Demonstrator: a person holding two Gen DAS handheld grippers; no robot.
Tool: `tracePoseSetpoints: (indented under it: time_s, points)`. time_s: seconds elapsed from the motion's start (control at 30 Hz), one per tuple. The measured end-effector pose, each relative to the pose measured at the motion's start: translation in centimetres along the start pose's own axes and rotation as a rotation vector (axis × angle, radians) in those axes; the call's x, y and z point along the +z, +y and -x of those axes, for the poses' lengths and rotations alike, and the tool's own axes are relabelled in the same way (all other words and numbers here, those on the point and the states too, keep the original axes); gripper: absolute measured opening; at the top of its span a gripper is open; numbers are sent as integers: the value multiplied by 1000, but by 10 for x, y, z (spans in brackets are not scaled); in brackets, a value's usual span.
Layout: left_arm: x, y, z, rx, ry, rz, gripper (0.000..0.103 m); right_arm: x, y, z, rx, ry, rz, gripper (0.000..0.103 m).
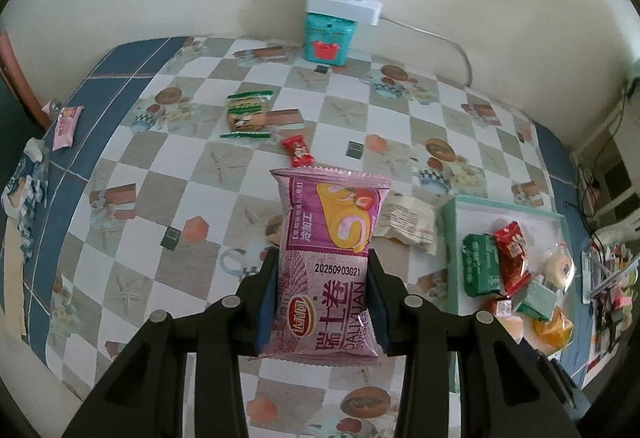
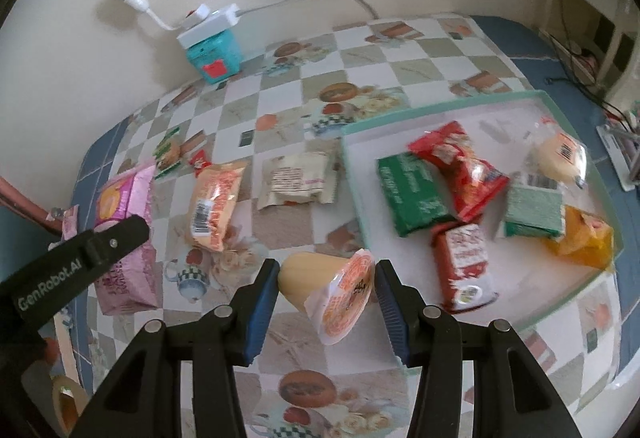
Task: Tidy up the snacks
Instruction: 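Carry the pink roll pack with the left gripper while the right gripper carries the cup jelly over the tray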
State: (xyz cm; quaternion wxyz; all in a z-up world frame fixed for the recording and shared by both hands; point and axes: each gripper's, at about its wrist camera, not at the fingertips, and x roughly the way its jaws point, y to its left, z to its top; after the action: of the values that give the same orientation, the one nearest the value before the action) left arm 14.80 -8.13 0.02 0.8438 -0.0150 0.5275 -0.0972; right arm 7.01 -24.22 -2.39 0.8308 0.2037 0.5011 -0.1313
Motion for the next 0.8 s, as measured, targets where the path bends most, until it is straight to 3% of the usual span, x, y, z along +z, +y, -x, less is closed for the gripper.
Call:
tracePoseSetpoints:
  time_s: [0.47, 0.8]
  points:
    - [-25, -94, -9, -63, 50, -154, 41, 19, -122, 25, -92, -30, -196, 52]
    - [-51, -159, -21, -78, 101, -315, 41, 17, -161, 32, -95, -21, -253, 52]
